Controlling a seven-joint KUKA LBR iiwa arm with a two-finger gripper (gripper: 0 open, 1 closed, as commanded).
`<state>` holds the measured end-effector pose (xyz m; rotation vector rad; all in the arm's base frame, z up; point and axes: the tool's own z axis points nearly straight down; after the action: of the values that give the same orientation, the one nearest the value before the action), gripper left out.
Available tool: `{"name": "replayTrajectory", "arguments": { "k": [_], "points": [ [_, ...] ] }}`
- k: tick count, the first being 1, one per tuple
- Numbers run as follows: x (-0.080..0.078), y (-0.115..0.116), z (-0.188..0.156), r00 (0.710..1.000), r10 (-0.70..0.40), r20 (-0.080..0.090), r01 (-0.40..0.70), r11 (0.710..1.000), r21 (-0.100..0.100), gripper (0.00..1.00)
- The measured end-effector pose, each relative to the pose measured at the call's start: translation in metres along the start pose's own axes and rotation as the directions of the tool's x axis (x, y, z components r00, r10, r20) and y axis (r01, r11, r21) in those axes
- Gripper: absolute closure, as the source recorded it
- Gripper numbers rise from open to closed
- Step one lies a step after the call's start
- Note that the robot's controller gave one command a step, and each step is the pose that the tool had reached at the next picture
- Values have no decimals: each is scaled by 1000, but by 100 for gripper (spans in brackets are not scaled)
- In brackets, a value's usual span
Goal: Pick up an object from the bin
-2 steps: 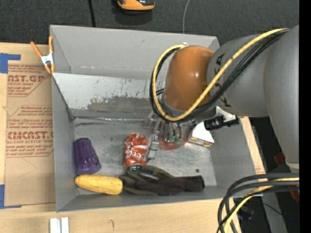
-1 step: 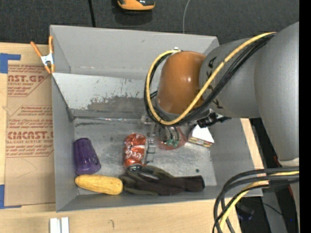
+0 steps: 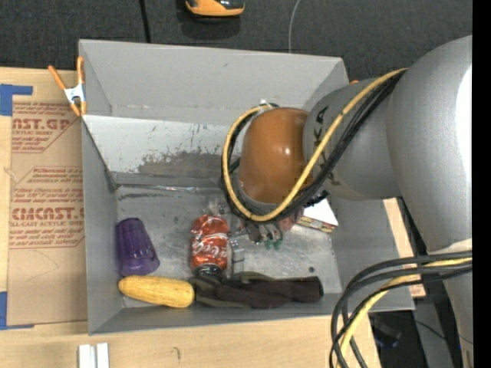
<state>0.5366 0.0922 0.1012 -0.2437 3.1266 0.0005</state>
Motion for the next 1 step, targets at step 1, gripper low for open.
{"name": "replayTrajectory", "arguments": {
  "k": [1],
  "points": [
    [-10, 2, 29, 947, 322, 2, -322, 947, -1, 100]
  ]
}}
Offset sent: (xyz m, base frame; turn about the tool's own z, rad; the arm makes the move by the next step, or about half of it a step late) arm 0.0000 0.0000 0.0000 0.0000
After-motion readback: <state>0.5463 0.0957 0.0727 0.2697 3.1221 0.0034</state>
